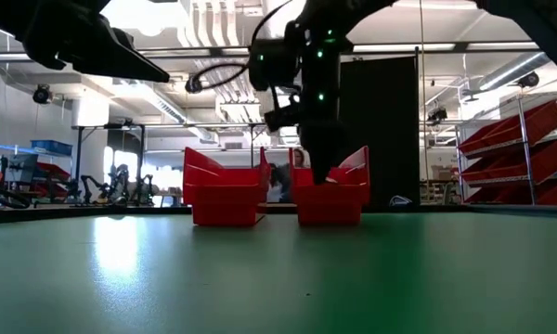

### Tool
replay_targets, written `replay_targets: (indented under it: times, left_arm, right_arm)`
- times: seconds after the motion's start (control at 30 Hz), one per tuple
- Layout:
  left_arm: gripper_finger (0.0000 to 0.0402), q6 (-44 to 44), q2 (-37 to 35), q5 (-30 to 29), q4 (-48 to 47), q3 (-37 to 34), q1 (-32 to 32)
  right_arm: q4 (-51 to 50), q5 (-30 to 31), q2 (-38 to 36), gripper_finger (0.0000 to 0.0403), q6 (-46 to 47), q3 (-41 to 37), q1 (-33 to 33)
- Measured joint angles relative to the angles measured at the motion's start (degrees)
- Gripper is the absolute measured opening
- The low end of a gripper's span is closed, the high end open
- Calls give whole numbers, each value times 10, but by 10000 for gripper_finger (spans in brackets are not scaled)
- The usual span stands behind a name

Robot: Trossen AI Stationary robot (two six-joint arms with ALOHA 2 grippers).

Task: Sort batteries
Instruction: Put the silver battery into the right red bin

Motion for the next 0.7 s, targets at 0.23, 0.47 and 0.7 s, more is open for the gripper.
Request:
replay_targets:
  times: [0.23,0.47,0.7]
  left_arm:
    - [174,-2,0,-15,1,0,0]
    - [173,-7,0,-23,-1,0,0]
    - [173,-7,-1,-52,-4,0,0]
  right_arm:
    - [6,-22,29,24,-16,0,-15]
    - [16,-26,45,32,-28,0,-25]
    - [16,-28,49,37,-16,0,-31]
